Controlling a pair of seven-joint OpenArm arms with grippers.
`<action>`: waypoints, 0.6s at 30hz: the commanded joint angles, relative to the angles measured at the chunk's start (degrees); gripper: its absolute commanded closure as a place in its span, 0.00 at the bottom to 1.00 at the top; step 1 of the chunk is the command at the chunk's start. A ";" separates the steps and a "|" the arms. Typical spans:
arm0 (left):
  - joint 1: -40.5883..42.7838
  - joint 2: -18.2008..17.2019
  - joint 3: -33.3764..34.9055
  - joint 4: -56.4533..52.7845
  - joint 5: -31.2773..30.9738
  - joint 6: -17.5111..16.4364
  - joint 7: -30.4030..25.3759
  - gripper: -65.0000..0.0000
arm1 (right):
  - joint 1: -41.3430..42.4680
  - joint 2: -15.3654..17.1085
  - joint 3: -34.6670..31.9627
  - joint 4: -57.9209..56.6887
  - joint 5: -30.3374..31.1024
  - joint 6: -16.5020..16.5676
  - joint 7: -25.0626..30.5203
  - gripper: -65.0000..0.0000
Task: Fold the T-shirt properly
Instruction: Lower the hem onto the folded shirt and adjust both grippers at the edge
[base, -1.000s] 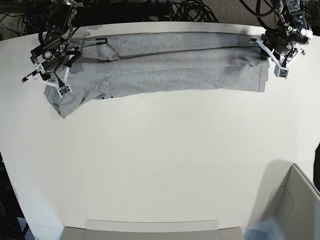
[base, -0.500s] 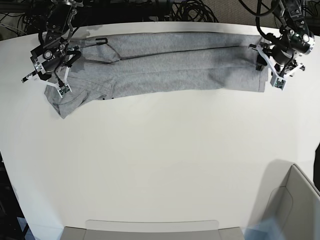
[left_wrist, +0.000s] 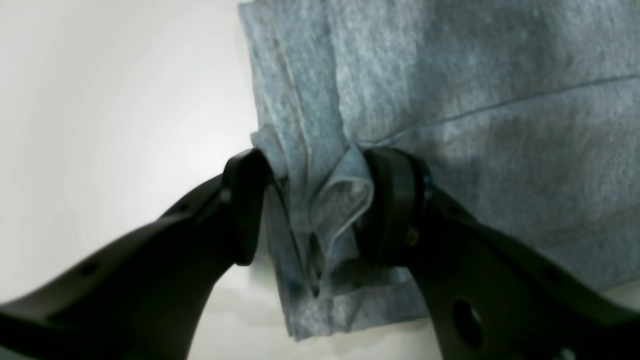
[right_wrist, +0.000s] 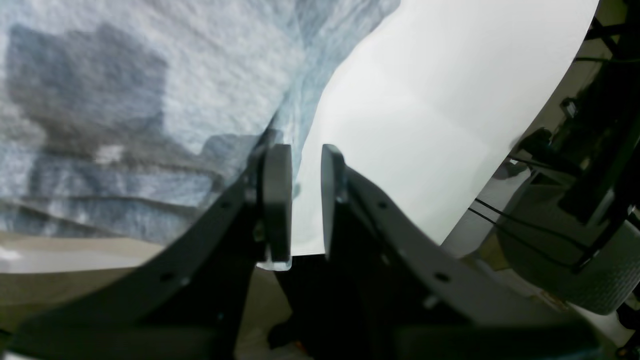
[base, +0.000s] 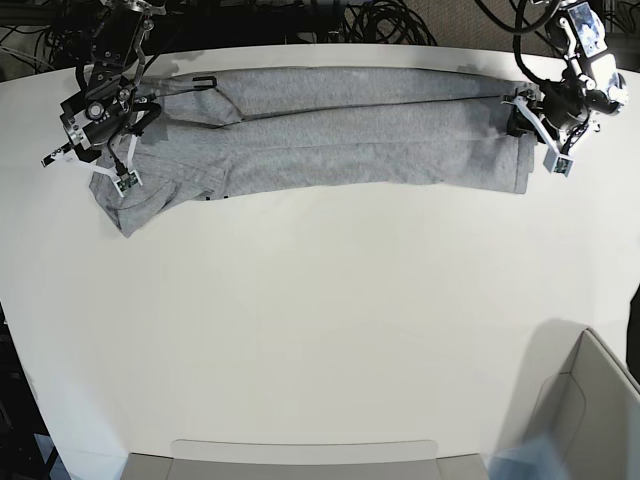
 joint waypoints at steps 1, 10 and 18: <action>0.10 -0.51 0.08 -1.56 2.74 0.56 2.07 0.50 | 0.54 0.51 0.04 1.05 -0.45 0.65 -0.18 0.83; -3.42 -1.92 2.54 -15.89 4.32 0.56 1.98 0.53 | 0.63 0.51 0.04 1.05 -0.45 0.65 -0.18 0.83; -8.87 -2.27 5.79 -26.79 6.70 0.56 1.98 1.00 | 0.54 0.34 0.04 1.05 -0.36 0.65 -0.18 0.83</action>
